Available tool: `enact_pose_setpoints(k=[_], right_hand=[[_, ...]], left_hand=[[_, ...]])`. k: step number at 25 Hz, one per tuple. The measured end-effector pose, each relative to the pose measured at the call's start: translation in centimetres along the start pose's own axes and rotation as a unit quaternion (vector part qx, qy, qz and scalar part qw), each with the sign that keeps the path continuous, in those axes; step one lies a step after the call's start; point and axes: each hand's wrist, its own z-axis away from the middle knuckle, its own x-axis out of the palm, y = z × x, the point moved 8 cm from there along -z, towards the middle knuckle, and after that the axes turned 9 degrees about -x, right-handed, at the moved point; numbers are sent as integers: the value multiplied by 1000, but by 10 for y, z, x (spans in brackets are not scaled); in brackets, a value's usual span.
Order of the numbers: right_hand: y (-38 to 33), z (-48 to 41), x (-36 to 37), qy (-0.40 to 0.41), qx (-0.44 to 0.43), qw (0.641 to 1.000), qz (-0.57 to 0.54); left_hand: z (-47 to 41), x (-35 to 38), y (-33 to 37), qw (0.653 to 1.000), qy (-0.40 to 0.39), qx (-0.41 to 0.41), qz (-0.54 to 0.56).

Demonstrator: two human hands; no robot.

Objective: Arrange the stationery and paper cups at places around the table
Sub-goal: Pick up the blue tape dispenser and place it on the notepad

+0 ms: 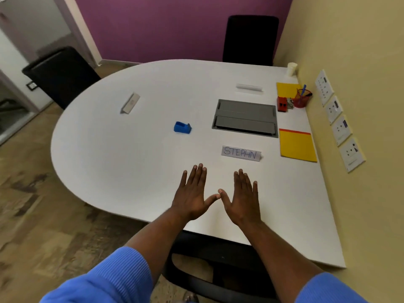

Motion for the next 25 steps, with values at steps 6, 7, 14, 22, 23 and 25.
enact_pose_setpoints(k=[6, 7, 14, 22, 23, 25], right_hand=[[-37, -17, 37, -29, -46, 998, -4], [-41, -24, 42, -27, -44, 999, -4], [-74, -95, 92, 13, 34, 999, 21], [-162, -170, 111, 44, 81, 996, 3], [-162, -179, 112, 45, 86, 995, 2], [-158, -194, 114, 43, 87, 995, 9]], left_hand=[[3, 6, -50, 1000, 6, -17, -2], [-2, 7, -57, 1000, 8, -12, 0], [-85, 22, -132, 995, -31, 78, 50], [-160, -11, -235, 989, -49, 134, 26], [-171, -13, -239, 989, -51, 140, 25], [-185, -12, -241, 987, -59, 148, 24]])
